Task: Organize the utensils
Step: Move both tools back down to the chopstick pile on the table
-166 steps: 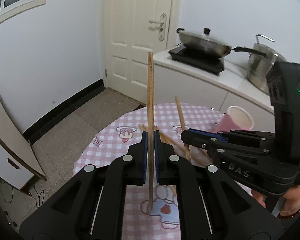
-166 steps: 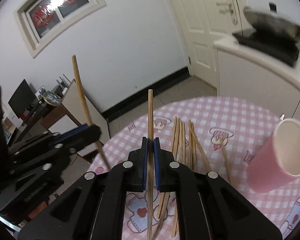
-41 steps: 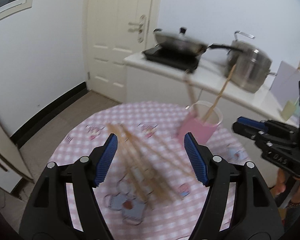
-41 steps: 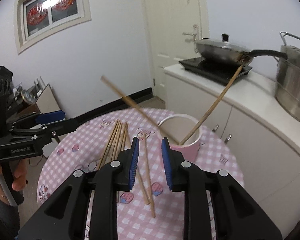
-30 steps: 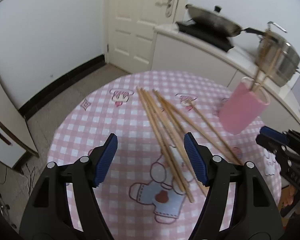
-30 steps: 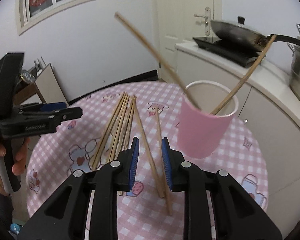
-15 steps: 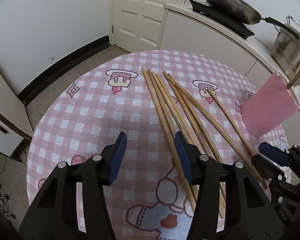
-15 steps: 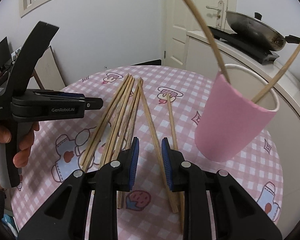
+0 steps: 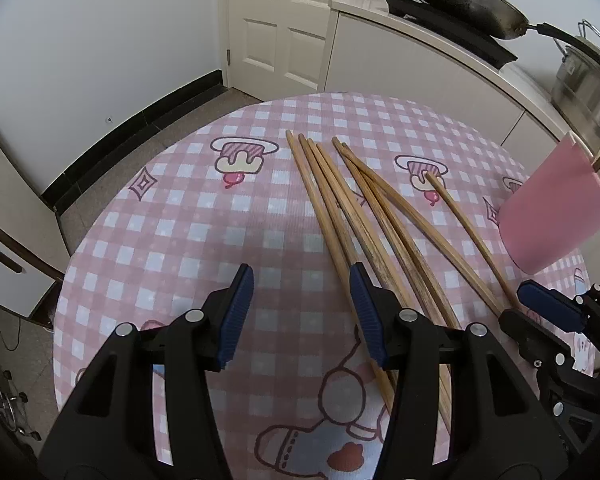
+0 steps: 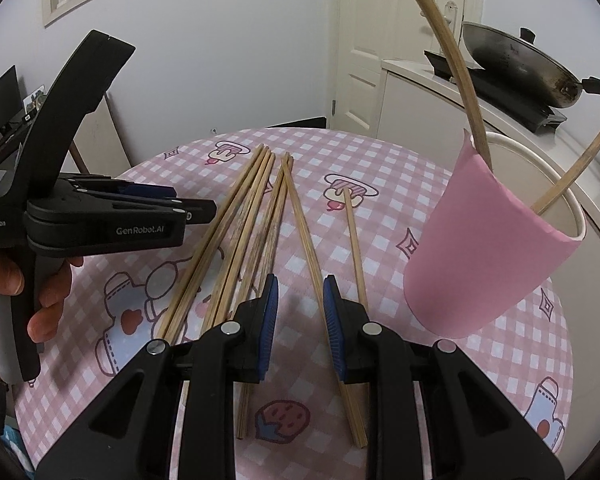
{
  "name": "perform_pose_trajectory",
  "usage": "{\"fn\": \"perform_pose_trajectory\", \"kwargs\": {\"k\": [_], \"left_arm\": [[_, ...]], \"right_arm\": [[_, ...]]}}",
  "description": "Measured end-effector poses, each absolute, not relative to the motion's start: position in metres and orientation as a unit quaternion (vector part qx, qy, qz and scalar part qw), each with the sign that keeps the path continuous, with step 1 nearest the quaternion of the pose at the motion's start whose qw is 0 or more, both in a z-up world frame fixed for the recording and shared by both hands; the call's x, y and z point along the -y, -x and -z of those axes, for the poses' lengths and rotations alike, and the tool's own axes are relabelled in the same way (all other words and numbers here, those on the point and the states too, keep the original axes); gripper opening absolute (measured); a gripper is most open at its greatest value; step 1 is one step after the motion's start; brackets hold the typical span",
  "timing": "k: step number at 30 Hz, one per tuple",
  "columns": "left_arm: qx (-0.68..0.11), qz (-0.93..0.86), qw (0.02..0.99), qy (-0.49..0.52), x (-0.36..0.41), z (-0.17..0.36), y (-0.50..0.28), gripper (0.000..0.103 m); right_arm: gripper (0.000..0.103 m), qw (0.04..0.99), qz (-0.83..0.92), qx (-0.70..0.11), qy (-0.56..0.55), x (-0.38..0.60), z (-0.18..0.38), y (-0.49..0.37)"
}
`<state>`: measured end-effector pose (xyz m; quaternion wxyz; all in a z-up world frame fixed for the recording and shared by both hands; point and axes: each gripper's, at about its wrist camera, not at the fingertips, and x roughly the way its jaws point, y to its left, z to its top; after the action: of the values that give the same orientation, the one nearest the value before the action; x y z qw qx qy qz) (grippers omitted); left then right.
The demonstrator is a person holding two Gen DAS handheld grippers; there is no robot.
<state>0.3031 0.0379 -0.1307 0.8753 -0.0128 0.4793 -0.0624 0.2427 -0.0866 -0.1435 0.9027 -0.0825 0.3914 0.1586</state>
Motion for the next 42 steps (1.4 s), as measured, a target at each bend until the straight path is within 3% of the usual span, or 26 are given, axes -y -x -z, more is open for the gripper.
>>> {"fn": "perform_pose_trajectory", "kwargs": {"k": [32,42], "left_arm": [[-0.502,0.04,0.864,0.029,-0.037,0.135,-0.331,0.048],[-0.506,0.036,0.862,0.015,-0.035,0.137,-0.352,0.02]], "right_arm": [[0.027,0.904,-0.155,-0.391,0.082,0.094,0.146,-0.25],[0.027,0.901,-0.157,-0.394,0.094,0.085,0.147,-0.253]]}}
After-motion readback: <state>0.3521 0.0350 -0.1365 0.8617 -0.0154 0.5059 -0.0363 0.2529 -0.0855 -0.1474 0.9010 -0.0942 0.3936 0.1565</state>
